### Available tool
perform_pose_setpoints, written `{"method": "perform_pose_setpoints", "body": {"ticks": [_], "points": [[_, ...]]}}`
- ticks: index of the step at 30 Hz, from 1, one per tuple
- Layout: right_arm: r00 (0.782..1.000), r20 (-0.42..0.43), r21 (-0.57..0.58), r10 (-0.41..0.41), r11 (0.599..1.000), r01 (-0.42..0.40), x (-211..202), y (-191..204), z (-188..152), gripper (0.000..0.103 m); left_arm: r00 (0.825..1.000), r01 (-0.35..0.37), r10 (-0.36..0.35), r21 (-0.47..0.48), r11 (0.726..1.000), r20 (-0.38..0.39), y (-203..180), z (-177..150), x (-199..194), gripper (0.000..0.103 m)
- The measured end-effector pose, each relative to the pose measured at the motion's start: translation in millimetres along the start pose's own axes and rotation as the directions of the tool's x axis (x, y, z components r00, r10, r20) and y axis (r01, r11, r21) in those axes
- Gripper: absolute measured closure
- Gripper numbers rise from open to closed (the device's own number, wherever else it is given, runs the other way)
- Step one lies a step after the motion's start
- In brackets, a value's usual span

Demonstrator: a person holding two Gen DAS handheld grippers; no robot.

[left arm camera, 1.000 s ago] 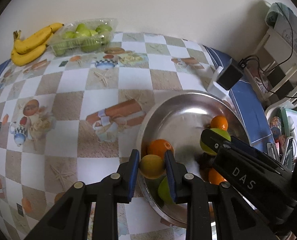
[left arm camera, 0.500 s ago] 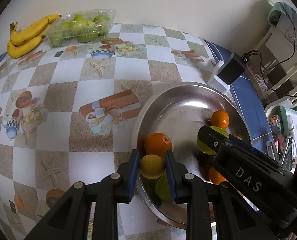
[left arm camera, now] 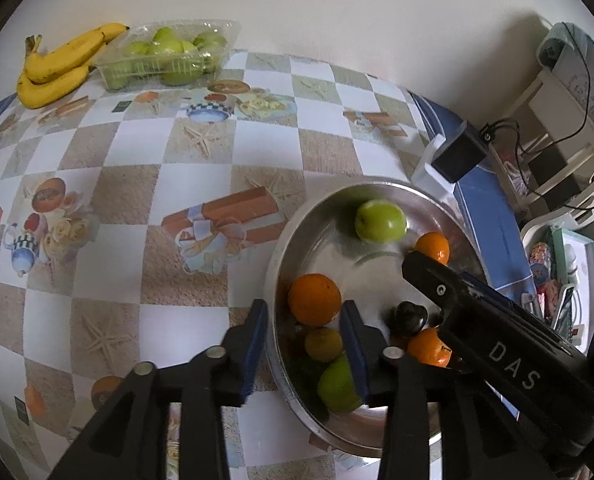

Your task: Organize fruits

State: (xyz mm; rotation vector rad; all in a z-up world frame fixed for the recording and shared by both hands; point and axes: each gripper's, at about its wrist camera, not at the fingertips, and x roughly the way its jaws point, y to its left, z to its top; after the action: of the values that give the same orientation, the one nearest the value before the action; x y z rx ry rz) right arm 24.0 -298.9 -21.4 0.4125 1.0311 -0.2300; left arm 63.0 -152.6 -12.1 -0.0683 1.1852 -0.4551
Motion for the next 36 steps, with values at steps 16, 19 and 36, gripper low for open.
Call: {"method": "perform_pose_setpoints", "body": {"ticks": [16, 19, 36], "points": [[1.000, 0.002, 0.005, 0.005, 1.000, -0.005, -1.9, 0.2, 0.4, 0.042, 0.993, -0.098, 0.106, -0.129, 0.987, 0.054, 45.0, 10.8, -14.4, 0.050], [1.000, 0.001, -0.003, 0.005, 1.000, -0.005, -1.1, 1.9, 0.4, 0.042, 0.989, -0.124, 0.135, -0.151, 0.981, 0.062, 54.9, 11.9, -17.9, 0.048], [1.000, 0.008, -0.037, 0.024, 0.999, -0.024, 5.4, 9.6, -4.6, 0.002, 0.936, -0.322, 0.344, -0.205, 0.924, 0.078, 84.8, 8.0, -20.2, 0.000]]}}
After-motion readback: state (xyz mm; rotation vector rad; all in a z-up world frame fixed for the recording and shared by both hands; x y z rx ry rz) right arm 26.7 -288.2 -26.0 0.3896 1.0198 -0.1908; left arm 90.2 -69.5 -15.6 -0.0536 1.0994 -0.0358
